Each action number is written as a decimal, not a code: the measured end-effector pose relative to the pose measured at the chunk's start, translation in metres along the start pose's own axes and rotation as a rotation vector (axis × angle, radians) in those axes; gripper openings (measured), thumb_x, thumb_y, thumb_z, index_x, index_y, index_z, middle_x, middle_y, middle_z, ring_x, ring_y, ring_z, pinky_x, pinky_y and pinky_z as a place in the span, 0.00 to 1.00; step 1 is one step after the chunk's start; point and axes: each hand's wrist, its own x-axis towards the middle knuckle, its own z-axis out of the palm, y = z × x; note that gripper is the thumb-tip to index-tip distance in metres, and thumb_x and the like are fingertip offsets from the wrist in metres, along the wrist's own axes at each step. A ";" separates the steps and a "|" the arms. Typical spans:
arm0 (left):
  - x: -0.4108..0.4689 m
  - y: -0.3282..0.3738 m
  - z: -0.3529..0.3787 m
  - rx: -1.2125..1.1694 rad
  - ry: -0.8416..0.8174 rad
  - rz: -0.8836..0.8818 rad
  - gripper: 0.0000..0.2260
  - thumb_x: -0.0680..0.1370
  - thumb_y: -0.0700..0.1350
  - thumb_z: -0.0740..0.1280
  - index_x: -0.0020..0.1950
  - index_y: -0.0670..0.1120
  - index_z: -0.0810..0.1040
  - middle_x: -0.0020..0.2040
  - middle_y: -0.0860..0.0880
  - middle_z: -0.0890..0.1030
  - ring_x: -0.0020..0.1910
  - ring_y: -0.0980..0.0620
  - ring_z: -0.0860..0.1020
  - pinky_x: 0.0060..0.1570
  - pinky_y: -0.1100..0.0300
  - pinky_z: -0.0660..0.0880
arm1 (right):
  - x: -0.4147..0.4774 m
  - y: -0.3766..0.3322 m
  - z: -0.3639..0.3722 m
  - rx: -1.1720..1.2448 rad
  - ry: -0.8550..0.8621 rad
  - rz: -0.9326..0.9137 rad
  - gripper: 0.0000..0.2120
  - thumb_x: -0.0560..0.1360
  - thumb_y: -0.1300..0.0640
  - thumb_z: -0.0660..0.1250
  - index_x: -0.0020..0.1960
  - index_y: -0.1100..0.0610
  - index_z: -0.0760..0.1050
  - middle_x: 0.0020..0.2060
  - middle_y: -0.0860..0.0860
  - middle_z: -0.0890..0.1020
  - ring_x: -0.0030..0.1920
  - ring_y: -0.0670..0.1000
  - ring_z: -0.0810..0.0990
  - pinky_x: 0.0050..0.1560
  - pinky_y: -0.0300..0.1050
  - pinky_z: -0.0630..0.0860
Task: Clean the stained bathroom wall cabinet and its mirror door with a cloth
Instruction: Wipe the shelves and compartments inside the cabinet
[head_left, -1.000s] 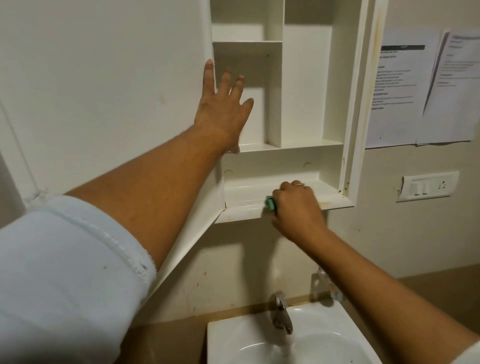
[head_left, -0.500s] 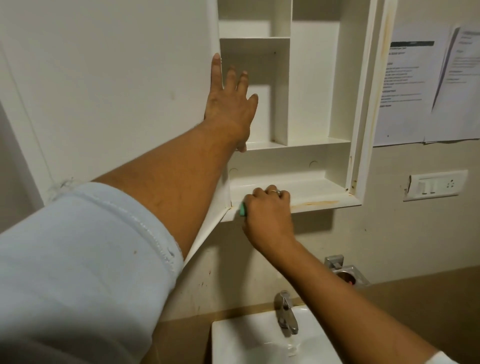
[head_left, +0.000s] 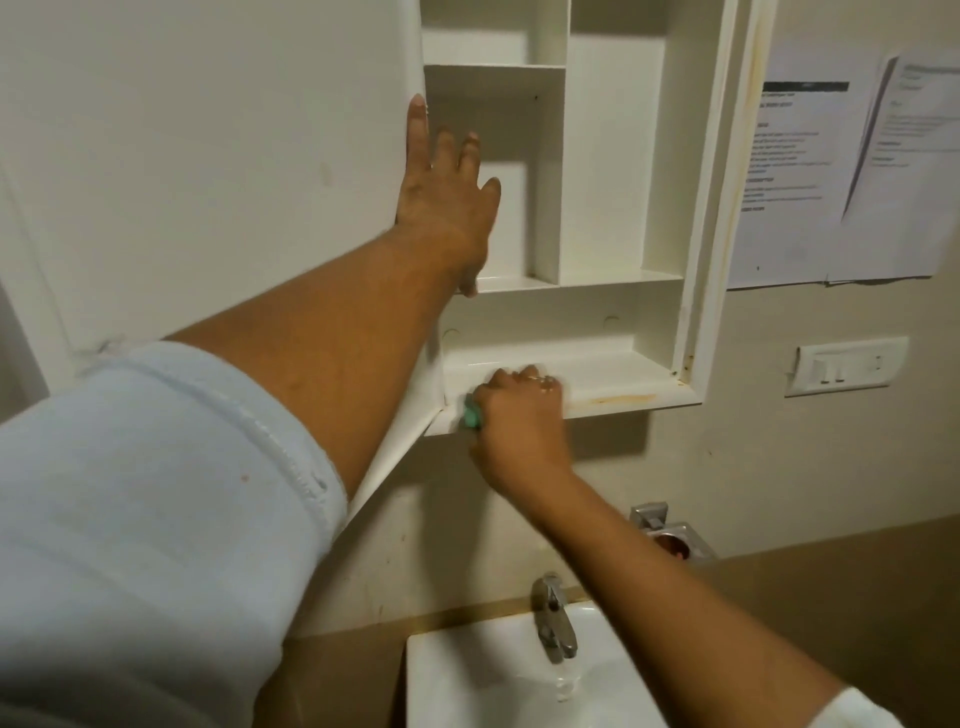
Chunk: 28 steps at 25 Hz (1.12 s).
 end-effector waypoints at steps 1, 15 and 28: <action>0.001 0.000 0.001 0.001 0.004 0.002 0.55 0.65 0.75 0.71 0.84 0.54 0.52 0.83 0.38 0.48 0.81 0.33 0.48 0.72 0.25 0.38 | -0.003 -0.017 0.004 0.082 -0.013 -0.053 0.13 0.72 0.54 0.68 0.55 0.54 0.83 0.51 0.53 0.82 0.54 0.59 0.76 0.57 0.54 0.70; 0.005 -0.001 0.009 0.022 0.039 0.022 0.55 0.62 0.78 0.69 0.82 0.55 0.55 0.83 0.39 0.52 0.81 0.35 0.53 0.71 0.25 0.36 | -0.006 0.138 -0.013 0.087 0.082 0.246 0.09 0.75 0.58 0.69 0.55 0.55 0.82 0.53 0.52 0.78 0.45 0.57 0.79 0.41 0.45 0.71; 0.007 -0.001 0.012 0.022 0.066 0.045 0.54 0.63 0.79 0.66 0.82 0.55 0.56 0.83 0.40 0.54 0.81 0.36 0.55 0.73 0.26 0.36 | -0.005 0.195 -0.015 -0.078 0.085 0.092 0.07 0.76 0.57 0.68 0.52 0.50 0.81 0.46 0.48 0.84 0.41 0.53 0.80 0.57 0.50 0.74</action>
